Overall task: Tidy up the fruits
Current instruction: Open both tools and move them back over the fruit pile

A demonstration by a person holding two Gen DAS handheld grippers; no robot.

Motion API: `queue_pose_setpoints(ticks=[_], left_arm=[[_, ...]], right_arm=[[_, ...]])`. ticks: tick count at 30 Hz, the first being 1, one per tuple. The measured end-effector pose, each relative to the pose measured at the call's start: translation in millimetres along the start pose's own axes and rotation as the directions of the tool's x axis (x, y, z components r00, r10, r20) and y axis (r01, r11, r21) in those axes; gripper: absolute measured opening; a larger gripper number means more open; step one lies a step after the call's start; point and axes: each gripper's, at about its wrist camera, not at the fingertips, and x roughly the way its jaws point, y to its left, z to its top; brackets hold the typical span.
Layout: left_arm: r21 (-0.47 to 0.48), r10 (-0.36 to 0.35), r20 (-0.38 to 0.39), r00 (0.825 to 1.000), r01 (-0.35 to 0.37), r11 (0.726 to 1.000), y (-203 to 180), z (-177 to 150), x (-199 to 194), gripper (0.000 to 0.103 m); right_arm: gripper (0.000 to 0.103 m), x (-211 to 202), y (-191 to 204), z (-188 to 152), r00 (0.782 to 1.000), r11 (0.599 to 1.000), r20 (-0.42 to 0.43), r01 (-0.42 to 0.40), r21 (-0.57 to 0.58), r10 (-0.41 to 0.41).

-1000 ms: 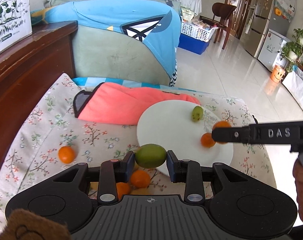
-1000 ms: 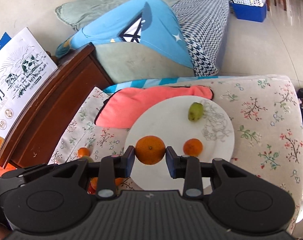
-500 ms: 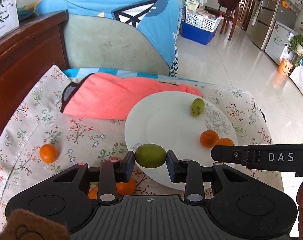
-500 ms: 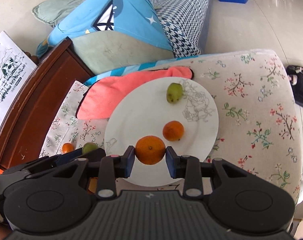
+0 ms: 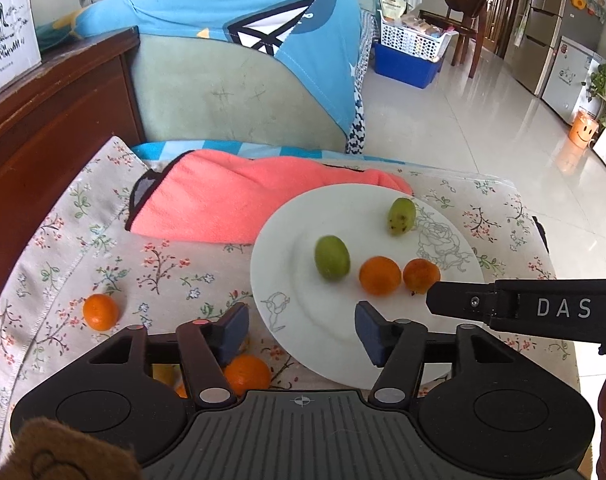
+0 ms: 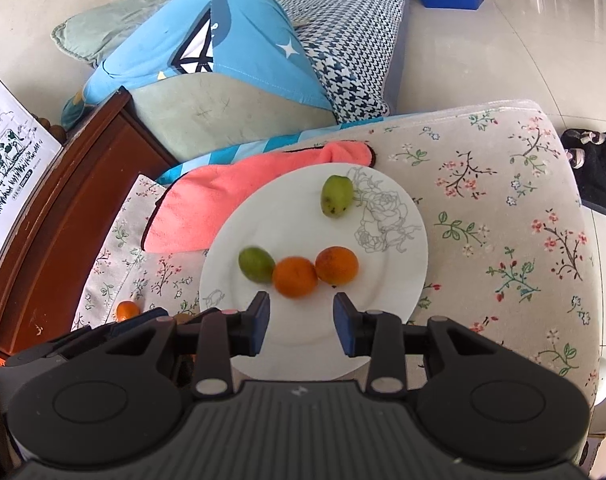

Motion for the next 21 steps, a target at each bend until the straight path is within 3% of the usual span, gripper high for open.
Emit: queue_pose_setpoints(ticks=[9,21], left_arm=[[0.004,0.043,-0.002,0.999,-0.043,0.999,8,3,-5,0.079],[-0.004,0.078,-0.013,0.997,-0.078,0.997,35,3,-19,0.085]], right_arm=[[0.037,0,2,0,1.0,1.0,0.003,-0.004,-0.015,0.004],[0.038,0,14,-4,1.0,0.996,-0.003,-0.022,-0.091,0.022]])
